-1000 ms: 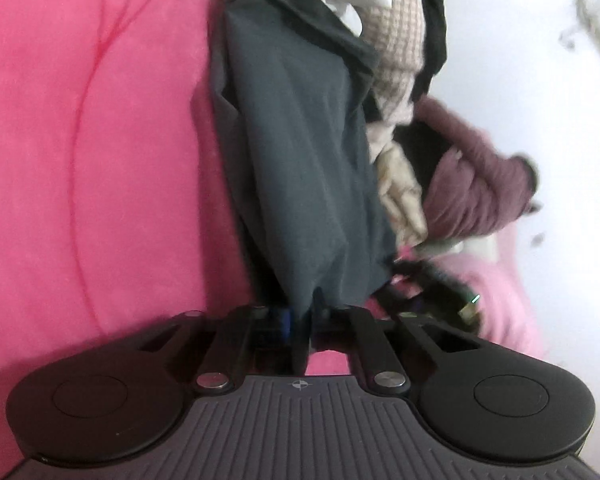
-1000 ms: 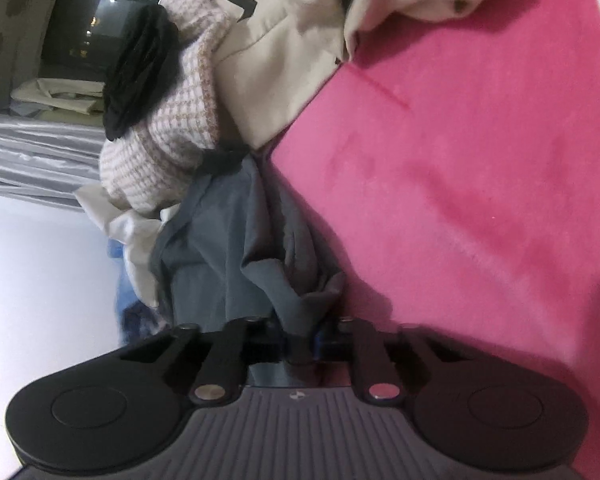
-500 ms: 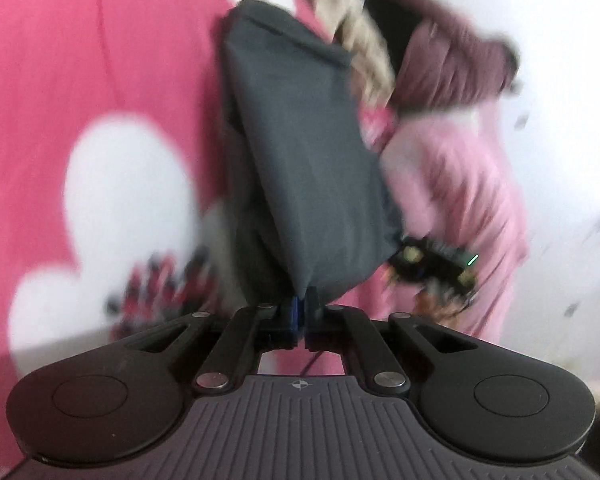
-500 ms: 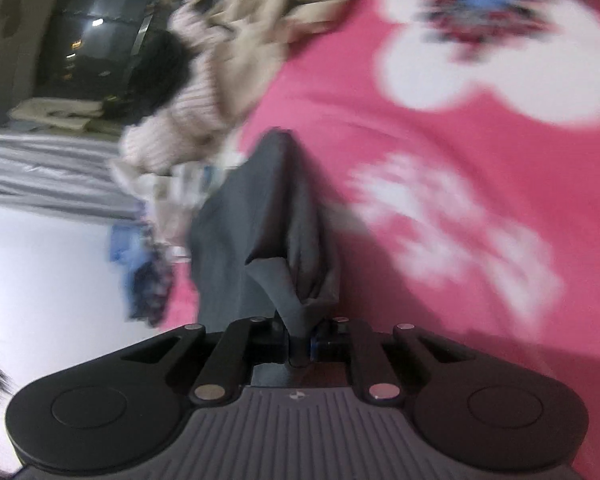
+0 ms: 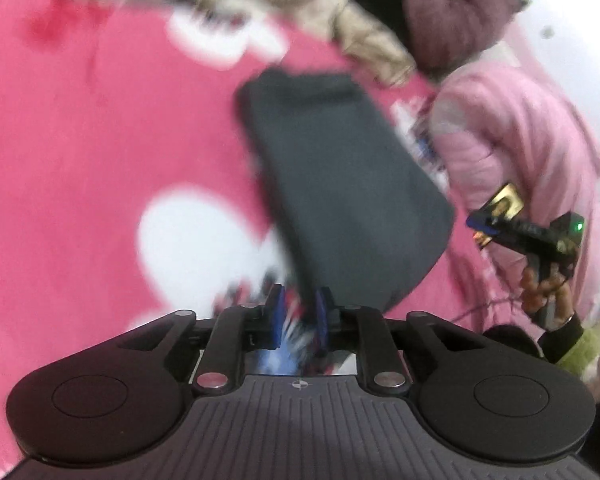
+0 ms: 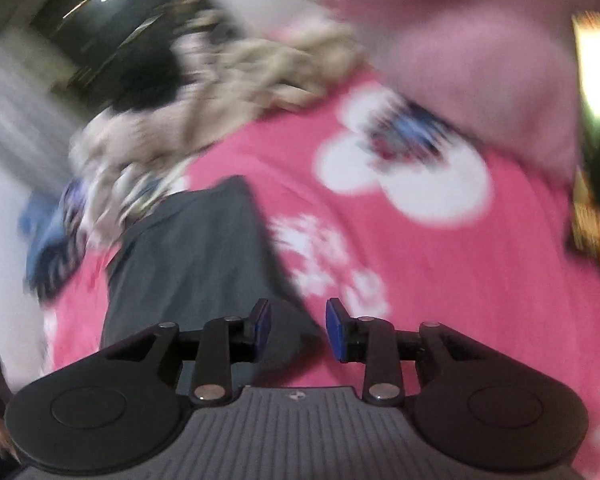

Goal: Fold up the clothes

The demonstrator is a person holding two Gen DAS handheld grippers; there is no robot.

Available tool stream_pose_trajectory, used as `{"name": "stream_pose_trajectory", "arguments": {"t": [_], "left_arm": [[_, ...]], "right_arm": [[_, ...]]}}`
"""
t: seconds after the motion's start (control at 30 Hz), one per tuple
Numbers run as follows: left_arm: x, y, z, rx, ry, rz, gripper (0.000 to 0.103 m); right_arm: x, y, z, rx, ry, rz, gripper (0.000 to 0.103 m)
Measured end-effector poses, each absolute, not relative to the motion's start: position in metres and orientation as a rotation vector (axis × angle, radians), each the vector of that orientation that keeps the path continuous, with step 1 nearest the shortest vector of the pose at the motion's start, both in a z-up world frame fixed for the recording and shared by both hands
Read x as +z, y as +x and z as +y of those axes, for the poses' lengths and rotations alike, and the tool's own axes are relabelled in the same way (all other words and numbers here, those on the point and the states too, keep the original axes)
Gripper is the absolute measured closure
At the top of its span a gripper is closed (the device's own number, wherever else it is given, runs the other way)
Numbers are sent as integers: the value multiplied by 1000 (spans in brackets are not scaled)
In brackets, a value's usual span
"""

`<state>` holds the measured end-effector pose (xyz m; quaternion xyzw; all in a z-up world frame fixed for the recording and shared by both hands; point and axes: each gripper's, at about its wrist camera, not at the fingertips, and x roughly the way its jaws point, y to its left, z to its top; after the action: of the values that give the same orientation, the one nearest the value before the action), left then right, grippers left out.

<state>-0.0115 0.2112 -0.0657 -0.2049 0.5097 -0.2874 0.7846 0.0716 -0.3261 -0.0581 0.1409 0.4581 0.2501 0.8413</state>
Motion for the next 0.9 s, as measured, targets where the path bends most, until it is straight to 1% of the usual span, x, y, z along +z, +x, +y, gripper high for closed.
{"name": "stream_pose_trajectory", "arguments": {"t": [0.07, 0.13, 0.17, 0.27, 0.33, 0.37, 0.47, 0.6, 0.77, 0.9], "left_arm": [[-60, -5, 193, -669, -402, 1064, 82], [-63, 1, 166, -739, -358, 1051, 81], [-66, 3, 152, -770, -327, 1049, 81], [-94, -5, 111, -779, -105, 1122, 81], [-110, -11, 106, -752, 8, 1168, 81], [-107, -11, 108, -758, 5, 1164, 81], [-95, -8, 115, -773, -15, 1145, 80], [-72, 5, 123, -800, -53, 1077, 75], [-70, 39, 95, -766, -15, 968, 74], [-88, 73, 84, -645, -71, 973, 74]], "right_arm": [[-46, 63, -299, 605, 150, 912, 69], [-47, 56, -266, 685, 2, 883, 70], [-52, 54, -254, 704, -64, 889, 70], [-80, 55, -237, 691, -235, 975, 72], [-88, 56, -240, 675, -273, 998, 72], [-88, 57, -241, 673, -288, 1010, 72], [-62, 60, -240, 688, -292, 968, 72], [-39, 86, -229, 685, -142, 880, 72], [-56, 140, -181, 719, -38, 869, 71], [-86, 174, -145, 718, 3, 900, 72]]}}
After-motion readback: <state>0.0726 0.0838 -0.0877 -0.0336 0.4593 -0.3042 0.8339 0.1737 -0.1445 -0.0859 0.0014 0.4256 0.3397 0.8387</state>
